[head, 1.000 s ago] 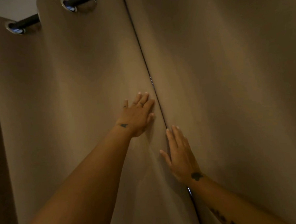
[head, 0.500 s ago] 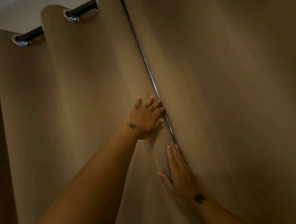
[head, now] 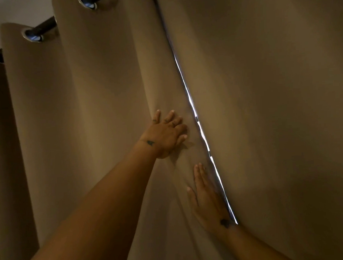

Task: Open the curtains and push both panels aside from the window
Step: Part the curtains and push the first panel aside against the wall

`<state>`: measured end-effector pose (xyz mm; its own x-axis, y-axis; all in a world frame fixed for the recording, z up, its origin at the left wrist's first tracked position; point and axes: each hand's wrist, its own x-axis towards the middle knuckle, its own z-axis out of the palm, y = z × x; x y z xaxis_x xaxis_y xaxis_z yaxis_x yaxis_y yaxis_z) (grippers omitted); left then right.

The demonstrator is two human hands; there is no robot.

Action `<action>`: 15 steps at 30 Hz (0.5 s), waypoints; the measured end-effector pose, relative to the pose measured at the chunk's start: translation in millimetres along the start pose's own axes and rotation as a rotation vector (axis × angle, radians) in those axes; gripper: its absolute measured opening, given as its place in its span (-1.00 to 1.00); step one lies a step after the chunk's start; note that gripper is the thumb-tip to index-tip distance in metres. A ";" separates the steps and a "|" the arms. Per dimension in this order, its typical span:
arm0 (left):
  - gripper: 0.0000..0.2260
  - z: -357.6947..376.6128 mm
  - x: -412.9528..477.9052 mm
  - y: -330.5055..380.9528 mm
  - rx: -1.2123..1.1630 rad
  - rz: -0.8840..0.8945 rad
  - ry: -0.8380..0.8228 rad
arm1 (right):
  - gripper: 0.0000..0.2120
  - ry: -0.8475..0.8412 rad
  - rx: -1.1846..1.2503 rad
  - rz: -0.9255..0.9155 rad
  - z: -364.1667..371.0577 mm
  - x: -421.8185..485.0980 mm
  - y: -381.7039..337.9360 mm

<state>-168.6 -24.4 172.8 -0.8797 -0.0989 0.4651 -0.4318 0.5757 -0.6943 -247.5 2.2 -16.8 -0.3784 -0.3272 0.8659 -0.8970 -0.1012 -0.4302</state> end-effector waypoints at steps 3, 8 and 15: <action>-0.58 4.4 -2.1 -6.2 0.004 -0.017 0.010 | -0.44 -0.066 0.075 0.015 2.4 3.2 -1.7; -0.54 21.5 -6.7 -17.8 -0.008 -0.043 0.051 | -0.50 -0.142 0.059 -0.025 10.9 5.1 -1.8; -0.50 45.1 -20.5 -45.6 0.036 -0.099 0.012 | -0.56 -0.088 0.155 -0.107 34.9 3.9 -15.0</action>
<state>-139.9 -85.2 170.1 -0.8301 -0.1437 0.5388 -0.5234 0.5341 -0.6639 -227.5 -30.4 -15.9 -0.2551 -0.3871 0.8860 -0.8826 -0.2809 -0.3769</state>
